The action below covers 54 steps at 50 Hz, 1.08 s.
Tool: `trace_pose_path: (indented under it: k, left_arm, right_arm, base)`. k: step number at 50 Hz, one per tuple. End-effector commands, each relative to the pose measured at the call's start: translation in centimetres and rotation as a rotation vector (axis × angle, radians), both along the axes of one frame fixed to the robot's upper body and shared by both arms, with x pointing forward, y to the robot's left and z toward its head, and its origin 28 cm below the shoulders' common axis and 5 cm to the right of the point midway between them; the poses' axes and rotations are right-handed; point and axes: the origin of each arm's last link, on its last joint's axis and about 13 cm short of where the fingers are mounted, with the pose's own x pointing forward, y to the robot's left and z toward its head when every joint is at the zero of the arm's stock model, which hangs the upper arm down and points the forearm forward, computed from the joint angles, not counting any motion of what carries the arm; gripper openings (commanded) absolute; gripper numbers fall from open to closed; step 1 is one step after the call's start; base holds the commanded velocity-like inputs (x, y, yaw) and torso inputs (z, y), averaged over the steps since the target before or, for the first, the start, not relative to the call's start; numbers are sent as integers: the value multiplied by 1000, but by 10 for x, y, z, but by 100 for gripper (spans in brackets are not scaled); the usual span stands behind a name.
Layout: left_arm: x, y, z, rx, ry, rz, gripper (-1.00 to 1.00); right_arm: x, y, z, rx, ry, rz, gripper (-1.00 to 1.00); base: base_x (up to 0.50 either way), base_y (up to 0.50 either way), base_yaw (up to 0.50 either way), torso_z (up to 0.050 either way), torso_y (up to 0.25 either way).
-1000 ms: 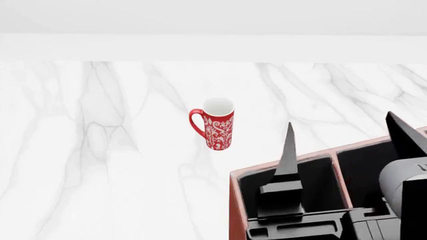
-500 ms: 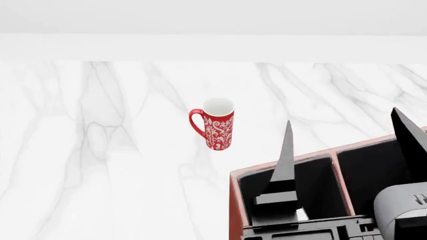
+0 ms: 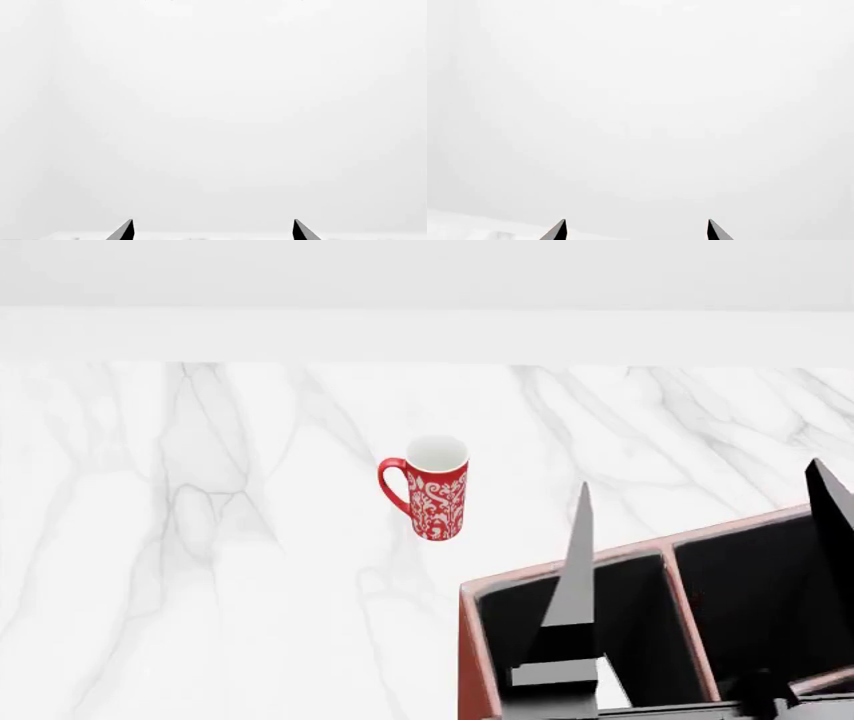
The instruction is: Pick up the book and place it in the left compartment of the caddy.
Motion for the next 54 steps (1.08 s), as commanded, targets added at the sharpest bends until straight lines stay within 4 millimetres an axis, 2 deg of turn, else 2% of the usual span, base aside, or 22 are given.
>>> trace_pose_path:
  k: [1,21,38,54]
  left_arm:
    - [-1,1,2,-14,-9,6,100]
    - [-3,1,5,-25,-27,13,100]
    - [-5,1,6,-25,-35,9,100]
    - [-9,1,8,-25,-49,-5,100]
  right_arm:
    - [-4,0,-4,11,-43,-19,100]
    - [-7,-1,-7,68,-100,-73,100]
    - [-12,2,-5,52,-183,-62,100]
    - [-14,-3,1,35,-233,-59,100]
  base:
    - [0,0,0,0,0]
    - [0,0,0,0,0]
    - [0,0,0,0,0]
    - [0,0,0,0,0]
